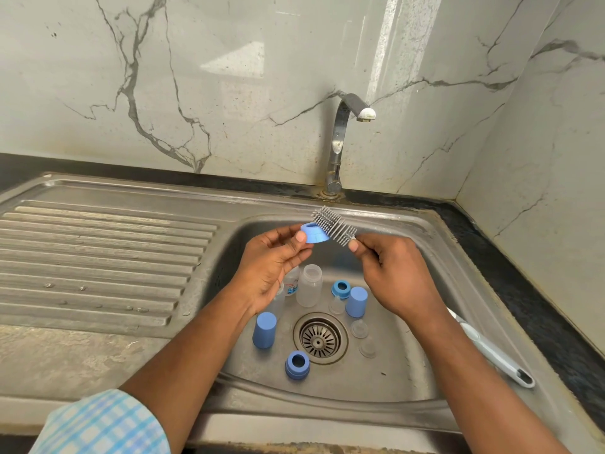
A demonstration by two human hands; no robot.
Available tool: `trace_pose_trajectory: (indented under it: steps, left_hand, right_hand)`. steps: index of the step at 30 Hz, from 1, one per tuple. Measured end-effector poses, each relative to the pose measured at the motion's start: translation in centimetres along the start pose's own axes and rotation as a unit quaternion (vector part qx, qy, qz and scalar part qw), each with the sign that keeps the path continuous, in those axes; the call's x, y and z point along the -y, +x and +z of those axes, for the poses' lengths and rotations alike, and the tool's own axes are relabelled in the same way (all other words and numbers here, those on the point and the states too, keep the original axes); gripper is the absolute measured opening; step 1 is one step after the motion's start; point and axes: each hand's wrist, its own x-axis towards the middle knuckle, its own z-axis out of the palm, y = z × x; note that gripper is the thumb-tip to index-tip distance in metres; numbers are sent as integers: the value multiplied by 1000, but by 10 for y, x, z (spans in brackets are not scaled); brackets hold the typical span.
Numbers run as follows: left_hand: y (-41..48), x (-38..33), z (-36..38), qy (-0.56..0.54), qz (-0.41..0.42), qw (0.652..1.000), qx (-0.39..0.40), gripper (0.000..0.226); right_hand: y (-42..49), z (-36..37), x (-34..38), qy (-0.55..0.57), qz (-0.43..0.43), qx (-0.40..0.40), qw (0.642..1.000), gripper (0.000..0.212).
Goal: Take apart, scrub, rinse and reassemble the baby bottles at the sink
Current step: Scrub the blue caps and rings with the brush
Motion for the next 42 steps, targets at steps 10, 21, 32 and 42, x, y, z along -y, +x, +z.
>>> trace_pose_trajectory:
  steps: [10,21,32,42]
  left_hand:
    - [-2,0,1,79,32,995,52,39]
    - [-6,-4,3,160,52,983,77,42]
    - [-8,-4,-1,331,122,932,86,33]
    - [-9,-5,-2,321,96,938,93,35]
  right_hand:
    - [-4,2,7,22,-20,4,1000,34]
    - [0,-4,-3,-37,32,-8,999,32]
    - [2,3,-1,-66,8,40,997,26]
    - [3,4,-4,-78,21,41,996,26]
